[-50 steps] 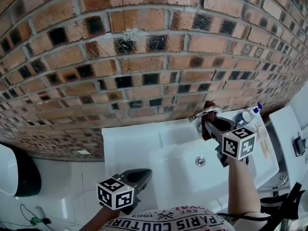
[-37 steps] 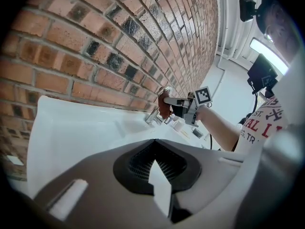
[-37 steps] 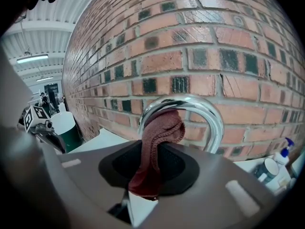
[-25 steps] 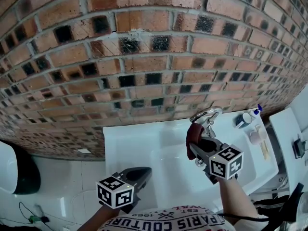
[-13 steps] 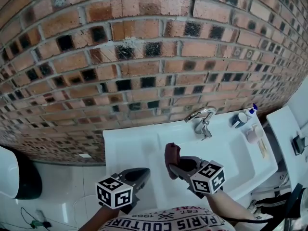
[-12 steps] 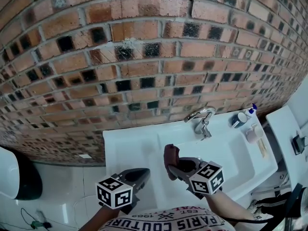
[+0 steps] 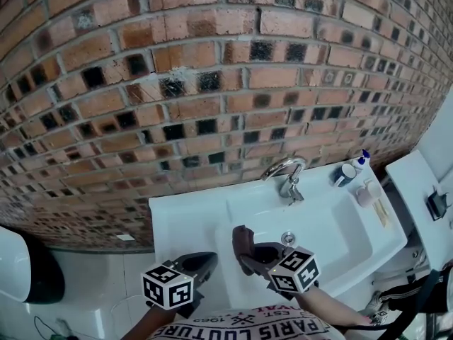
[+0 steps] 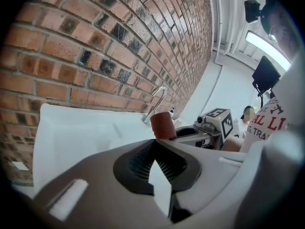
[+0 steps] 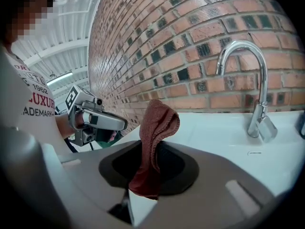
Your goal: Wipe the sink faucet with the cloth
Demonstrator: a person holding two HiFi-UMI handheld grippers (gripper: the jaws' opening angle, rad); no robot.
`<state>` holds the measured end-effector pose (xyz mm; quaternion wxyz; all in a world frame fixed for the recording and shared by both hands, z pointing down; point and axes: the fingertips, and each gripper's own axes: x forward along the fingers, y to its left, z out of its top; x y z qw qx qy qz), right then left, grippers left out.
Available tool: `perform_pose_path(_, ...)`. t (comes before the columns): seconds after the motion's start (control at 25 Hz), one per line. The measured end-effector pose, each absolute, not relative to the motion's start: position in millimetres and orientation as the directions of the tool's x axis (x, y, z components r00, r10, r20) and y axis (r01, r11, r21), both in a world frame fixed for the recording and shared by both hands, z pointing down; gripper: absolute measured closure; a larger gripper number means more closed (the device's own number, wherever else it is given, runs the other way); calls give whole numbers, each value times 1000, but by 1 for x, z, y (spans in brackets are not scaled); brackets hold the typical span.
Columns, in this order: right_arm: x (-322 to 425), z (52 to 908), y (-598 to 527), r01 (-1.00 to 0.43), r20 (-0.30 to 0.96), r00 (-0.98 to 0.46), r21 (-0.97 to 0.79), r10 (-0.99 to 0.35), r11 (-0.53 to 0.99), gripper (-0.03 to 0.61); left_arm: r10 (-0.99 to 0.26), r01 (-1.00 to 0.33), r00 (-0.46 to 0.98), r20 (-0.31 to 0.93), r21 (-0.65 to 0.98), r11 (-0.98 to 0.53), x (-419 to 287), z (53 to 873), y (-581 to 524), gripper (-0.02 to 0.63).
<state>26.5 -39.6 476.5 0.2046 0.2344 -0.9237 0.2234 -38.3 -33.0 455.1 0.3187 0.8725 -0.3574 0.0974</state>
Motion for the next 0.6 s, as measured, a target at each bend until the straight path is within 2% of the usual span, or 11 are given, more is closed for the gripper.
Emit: perform_pose_path(0.6,29,472,-45,-533,473,-806,-317,-356,785,494,-561,-683,728,393,485,-546,-37,454,-33,607)
